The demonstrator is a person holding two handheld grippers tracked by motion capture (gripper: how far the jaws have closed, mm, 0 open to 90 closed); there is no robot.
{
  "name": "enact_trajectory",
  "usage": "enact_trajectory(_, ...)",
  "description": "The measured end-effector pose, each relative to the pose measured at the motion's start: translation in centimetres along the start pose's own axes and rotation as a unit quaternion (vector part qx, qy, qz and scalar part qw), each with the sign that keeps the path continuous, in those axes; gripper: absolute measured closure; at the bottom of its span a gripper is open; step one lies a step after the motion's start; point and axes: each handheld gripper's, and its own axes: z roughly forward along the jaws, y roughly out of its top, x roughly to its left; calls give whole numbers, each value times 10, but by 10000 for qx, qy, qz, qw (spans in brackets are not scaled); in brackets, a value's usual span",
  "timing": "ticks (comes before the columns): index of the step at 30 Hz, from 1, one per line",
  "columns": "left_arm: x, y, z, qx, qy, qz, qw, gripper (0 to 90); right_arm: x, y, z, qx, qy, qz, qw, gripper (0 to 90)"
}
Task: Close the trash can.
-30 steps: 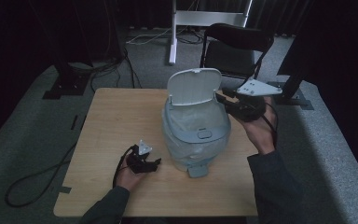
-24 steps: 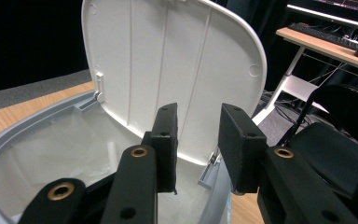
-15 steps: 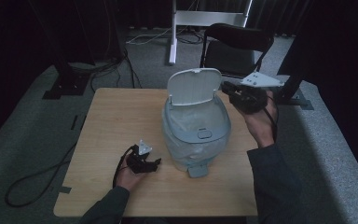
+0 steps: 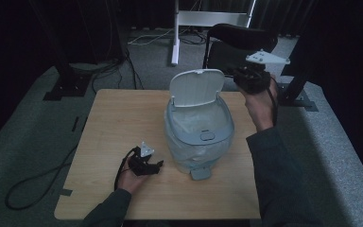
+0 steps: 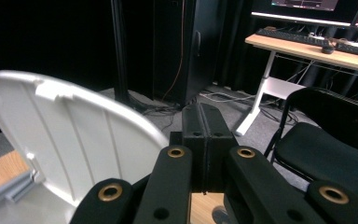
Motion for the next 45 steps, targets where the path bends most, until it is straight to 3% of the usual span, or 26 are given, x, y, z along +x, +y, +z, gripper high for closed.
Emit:
enact_trajectory(7, 0, 0, 0, -3, -1, 1, 10000, 300, -2, 6, 13, 62, 363, 299, 9989, 896)
enact_trajectory(9, 0, 0, 0, -2, -1, 4, 10000, 300, 0, 3, 14, 121, 595, 336, 9976, 898)
enact_trajectory(10, 0, 0, 0, -3, 2, 3, 10000, 300, 2, 0, 11, 140, 856, 369, 9955, 898)
enact_trajectory(11, 0, 0, 0, -3, 1, 3, 10000, 300, 2, 0, 11, 140, 856, 369, 9955, 898)
enact_trajectory(14, 0, 0, 0, -5, 3, 3, 10000, 300, 11, -11, 0, 159, 1075, 267, 9937, 898)
enact_trajectory(17, 0, 0, 0, -3, -5, 3, 10000, 300, 30, -32, -15, 187, 1318, 90, 9911, 898)
enact_trajectory(19, 0, 0, 0, -6, -1, 2, 10000, 300, 35, -38, -19, 193, 1361, 12, 9905, 898)
enact_trajectory(20, 0, 0, 0, -4, 0, 1, 10000, 300, 58, -61, -29, 361, 1441, -380, 9882, 898)
enact_trajectory(23, 0, 0, 0, -10, 6, -2, 10000, 300, 77, -77, -32, 514, 1374, -729, 9865, 898)
enact_trajectory(25, 0, 0, 0, -10, 6, -2, 10000, 300, 80, -80, -33, 532, 1362, -800, 9860, 898)
enact_trajectory(26, 0, 0, 0, -12, 8, -4, 10000, 300, 90, -87, -35, 520, 1320, -975, 9851, 900)
enact_trajectory(30, 0, 0, 0, -9, 3, -3, 10000, 300, 95, -89, -39, 497, 1295, -1061, 9846, 900)
enact_trajectory(37, -1, -1, -1, -4, -3, 1, 10000, 300, 98, -94, -41, 424, 1193, -955, 9873, 900)
enact_trajectory(45, -1, -1, 0, -3, -3, 4, 10000, 298, 97, -98, -43, 431, 1259, -912, 9869, 900)
